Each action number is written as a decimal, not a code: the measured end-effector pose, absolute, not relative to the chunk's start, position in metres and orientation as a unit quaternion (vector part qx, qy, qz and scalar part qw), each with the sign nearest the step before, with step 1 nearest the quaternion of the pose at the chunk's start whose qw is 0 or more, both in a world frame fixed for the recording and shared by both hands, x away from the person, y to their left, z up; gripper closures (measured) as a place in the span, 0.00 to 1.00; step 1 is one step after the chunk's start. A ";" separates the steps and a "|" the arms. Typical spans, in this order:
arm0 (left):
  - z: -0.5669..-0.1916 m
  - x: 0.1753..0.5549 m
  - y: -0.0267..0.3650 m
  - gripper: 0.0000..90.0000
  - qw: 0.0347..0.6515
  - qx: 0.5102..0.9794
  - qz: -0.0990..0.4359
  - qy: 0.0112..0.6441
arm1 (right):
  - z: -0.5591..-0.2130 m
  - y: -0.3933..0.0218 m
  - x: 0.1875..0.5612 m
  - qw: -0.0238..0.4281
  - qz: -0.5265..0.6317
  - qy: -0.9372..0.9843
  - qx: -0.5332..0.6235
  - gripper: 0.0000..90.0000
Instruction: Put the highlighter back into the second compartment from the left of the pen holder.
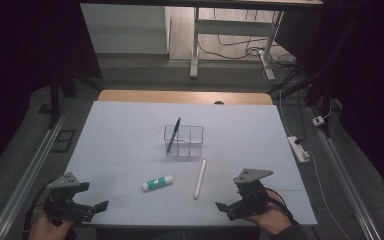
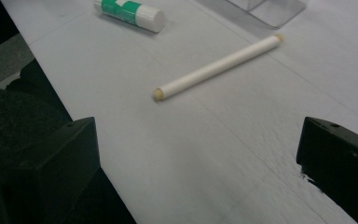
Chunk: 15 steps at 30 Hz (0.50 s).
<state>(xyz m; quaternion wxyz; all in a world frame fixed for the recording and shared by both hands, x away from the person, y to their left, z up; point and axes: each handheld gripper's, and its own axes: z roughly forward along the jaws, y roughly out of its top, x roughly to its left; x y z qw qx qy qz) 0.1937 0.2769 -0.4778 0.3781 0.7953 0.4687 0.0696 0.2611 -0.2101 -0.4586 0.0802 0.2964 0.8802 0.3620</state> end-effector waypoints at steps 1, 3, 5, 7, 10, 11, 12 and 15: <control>-0.478 0.194 0.277 0.00 0.378 0.795 0.070 0.469 | -0.460 -0.207 0.262 0.078 0.359 0.884 0.291 0.00; -0.478 0.194 0.277 0.00 0.378 0.795 0.069 0.469 | -0.462 -0.199 0.264 0.075 0.355 0.888 0.281 0.00; -0.478 0.194 0.277 0.00 0.378 0.795 0.069 0.470 | -0.465 -0.192 0.266 0.067 0.351 0.893 0.272 0.00; -0.478 0.194 0.277 0.00 0.379 0.795 0.068 0.470 | -0.469 -0.184 0.267 0.063 0.348 0.897 0.264 0.00; -0.478 0.194 0.277 0.00 0.380 0.794 0.067 0.469 | -0.474 -0.175 0.268 0.057 0.340 0.903 0.257 0.00; -0.478 0.194 0.277 0.00 0.380 0.794 0.067 0.469 | -0.476 -0.173 0.269 0.058 0.338 0.904 0.254 0.00; -0.478 0.194 0.277 0.00 0.380 0.794 0.067 0.469 | -0.478 -0.170 0.269 0.056 0.335 0.905 0.255 0.00; -0.478 0.194 0.277 0.00 0.379 0.795 0.067 0.469 | -0.482 -0.163 0.273 0.049 0.338 0.906 0.249 0.06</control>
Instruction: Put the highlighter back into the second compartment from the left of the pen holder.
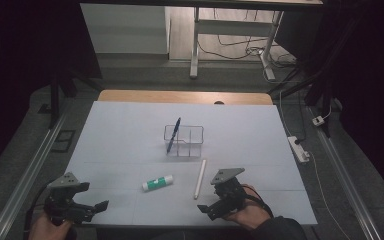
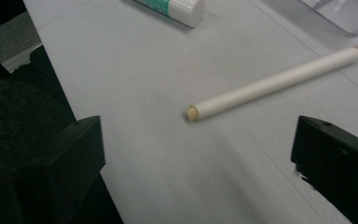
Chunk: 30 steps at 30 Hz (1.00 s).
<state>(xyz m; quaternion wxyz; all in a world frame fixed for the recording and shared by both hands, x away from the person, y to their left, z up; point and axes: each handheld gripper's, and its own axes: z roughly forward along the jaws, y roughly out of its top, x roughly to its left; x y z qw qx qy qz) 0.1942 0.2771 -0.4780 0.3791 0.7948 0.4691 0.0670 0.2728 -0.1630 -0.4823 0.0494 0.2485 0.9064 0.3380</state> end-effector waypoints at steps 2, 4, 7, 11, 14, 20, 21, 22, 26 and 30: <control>-0.478 0.194 0.277 0.00 0.379 0.795 0.067 0.469 | -0.485 -0.159 0.275 0.042 0.338 0.908 0.243 0.11; -0.478 0.194 0.277 0.00 0.380 0.795 0.066 0.469 | -0.487 -0.155 0.277 0.041 0.331 0.913 0.234 0.19; -0.478 0.194 0.277 0.00 0.379 0.795 0.066 0.469 | -0.490 -0.149 0.279 0.042 0.318 0.922 0.218 0.34; -0.478 0.194 0.277 0.00 0.379 0.796 0.066 0.468 | -0.494 -0.142 0.281 0.024 0.304 0.933 0.192 0.61; -0.478 0.194 0.277 0.00 0.378 0.796 0.066 0.468 | -0.497 -0.137 0.281 0.019 0.294 0.940 0.172 0.78; -0.478 0.195 0.277 0.00 0.377 0.797 0.066 0.467 | -0.502 -0.124 0.283 0.023 0.276 0.949 0.152 0.99; -0.478 0.195 0.277 0.00 0.377 0.797 0.066 0.467 | -0.503 -0.122 0.284 0.021 0.271 0.950 0.153 0.99; -0.478 0.195 0.277 0.00 0.377 0.798 0.066 0.466 | -0.505 -0.120 0.285 0.021 0.269 0.951 0.152 0.99; -0.478 0.194 0.277 0.00 0.377 0.798 0.066 0.465 | -0.508 -0.116 0.288 0.023 0.263 0.952 0.154 0.99; -0.478 0.194 0.276 0.00 0.376 0.799 0.067 0.464 | -0.510 -0.117 0.292 0.022 0.259 0.951 0.165 0.99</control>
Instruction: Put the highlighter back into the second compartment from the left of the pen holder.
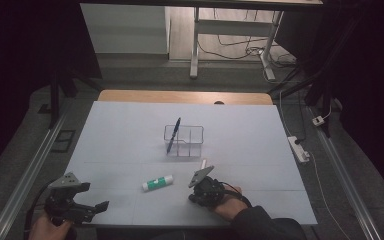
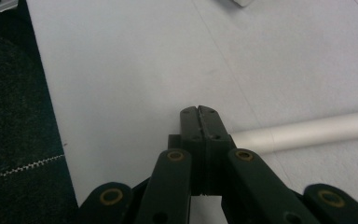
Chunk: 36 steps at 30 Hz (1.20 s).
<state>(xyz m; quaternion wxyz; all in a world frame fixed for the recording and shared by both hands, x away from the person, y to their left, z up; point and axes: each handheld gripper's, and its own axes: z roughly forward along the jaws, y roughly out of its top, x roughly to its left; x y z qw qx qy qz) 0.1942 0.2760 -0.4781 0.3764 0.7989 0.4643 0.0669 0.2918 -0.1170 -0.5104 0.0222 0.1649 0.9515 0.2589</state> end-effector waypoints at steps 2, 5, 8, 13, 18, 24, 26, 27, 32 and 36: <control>-0.478 0.194 0.276 0.00 0.376 0.799 0.067 0.464 | -0.511 -0.118 0.293 0.023 0.257 0.952 0.166 0.99; -0.478 0.194 0.276 0.00 0.375 0.800 0.068 0.464 | -0.510 -0.122 0.294 0.025 0.256 0.951 0.171 0.99; -0.478 0.194 0.276 0.01 0.375 0.800 0.068 0.463 | -0.509 -0.127 0.297 0.023 0.253 0.950 0.180 0.99; -0.478 0.194 0.275 0.01 0.373 0.801 0.069 0.463 | -0.508 -0.136 0.300 0.026 0.249 0.949 0.193 0.99; -0.478 0.194 0.275 0.01 0.373 0.801 0.070 0.462 | -0.507 -0.142 0.303 0.028 0.243 0.949 0.201 0.99; -0.478 0.194 0.274 0.01 0.372 0.802 0.070 0.463 | -0.507 -0.150 0.306 0.034 0.239 0.947 0.211 0.99; -0.478 0.194 0.275 0.01 0.371 0.802 0.070 0.463 | -0.506 -0.152 0.307 0.036 0.237 0.947 0.214 0.99; -0.478 0.194 0.274 0.01 0.371 0.802 0.070 0.463 | -0.506 -0.153 0.308 0.036 0.237 0.946 0.216 0.99; -0.478 0.194 0.274 0.01 0.371 0.802 0.071 0.463 | -0.505 -0.157 0.309 0.035 0.239 0.945 0.219 0.99; -0.478 0.194 0.274 0.01 0.371 0.802 0.071 0.463 | -0.494 -0.165 0.311 0.042 0.263 0.938 0.221 0.99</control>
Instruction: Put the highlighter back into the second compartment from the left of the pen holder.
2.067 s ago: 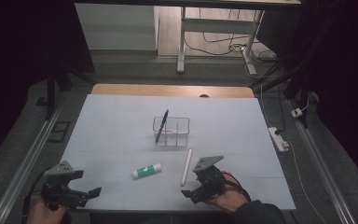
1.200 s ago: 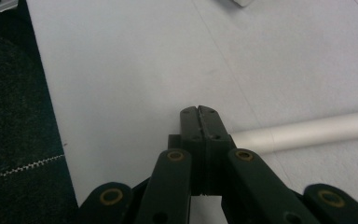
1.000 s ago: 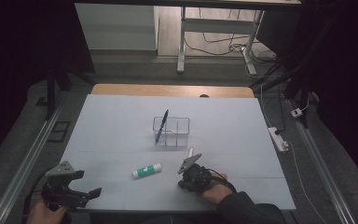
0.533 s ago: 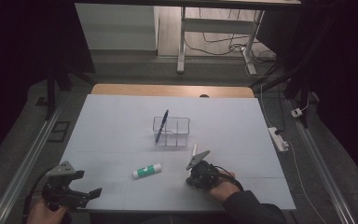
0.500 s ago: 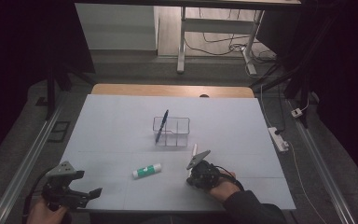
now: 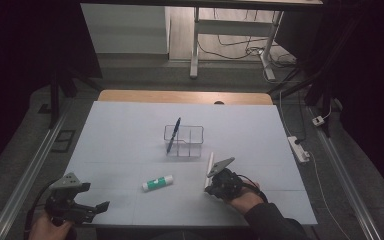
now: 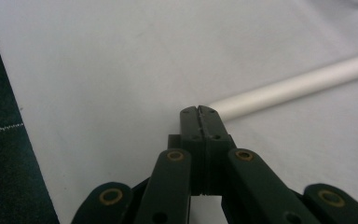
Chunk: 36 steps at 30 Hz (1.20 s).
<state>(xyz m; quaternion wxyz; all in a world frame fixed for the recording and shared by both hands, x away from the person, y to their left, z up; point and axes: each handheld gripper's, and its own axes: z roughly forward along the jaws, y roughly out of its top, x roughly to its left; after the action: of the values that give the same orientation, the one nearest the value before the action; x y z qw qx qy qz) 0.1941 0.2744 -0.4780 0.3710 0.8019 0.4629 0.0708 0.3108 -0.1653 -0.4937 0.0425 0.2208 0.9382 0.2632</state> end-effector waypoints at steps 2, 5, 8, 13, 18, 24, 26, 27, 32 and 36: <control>-0.478 0.194 0.274 0.01 0.371 0.802 0.070 0.463 | -0.489 -0.173 0.316 0.054 0.273 0.932 0.231 0.99; -0.478 0.195 0.274 0.01 0.369 0.803 0.071 0.462 | -0.487 -0.182 0.327 0.068 0.278 0.925 0.248 0.99; -0.478 0.195 0.273 0.01 0.368 0.804 0.071 0.462 | -0.487 -0.187 0.341 0.086 0.283 0.919 0.260 0.99; -0.478 0.195 0.273 0.01 0.367 0.804 0.070 0.463 | -0.496 -0.192 0.367 0.110 0.274 0.914 0.279 0.99; -0.478 0.195 0.273 0.01 0.366 0.805 0.069 0.462 | -0.502 -0.190 0.391 0.136 0.276 0.906 0.291 0.99; -0.478 0.195 0.274 0.01 0.367 0.804 0.069 0.463 | -0.509 -0.185 0.410 0.150 0.267 0.905 0.296 0.99; -0.478 0.195 0.274 0.01 0.367 0.804 0.069 0.463 | -0.511 -0.184 0.415 0.143 0.272 0.903 0.300 0.99; -0.478 0.195 0.274 0.01 0.366 0.804 0.069 0.463 | -0.512 -0.183 0.417 0.141 0.274 0.902 0.303 0.99; -0.478 0.195 0.274 0.01 0.366 0.804 0.069 0.464 | -0.513 -0.176 0.421 0.137 0.286 0.900 0.298 0.99; -0.479 0.195 0.274 0.01 0.366 0.804 0.069 0.464 | -0.515 -0.166 0.424 0.136 0.289 0.903 0.286 0.99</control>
<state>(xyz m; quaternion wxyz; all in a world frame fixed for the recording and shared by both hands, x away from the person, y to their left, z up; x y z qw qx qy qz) 0.1949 0.2737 -0.4785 0.3661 0.8037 0.4641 0.0687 0.4235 -0.1664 -0.5149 0.1357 0.2862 0.9035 0.2888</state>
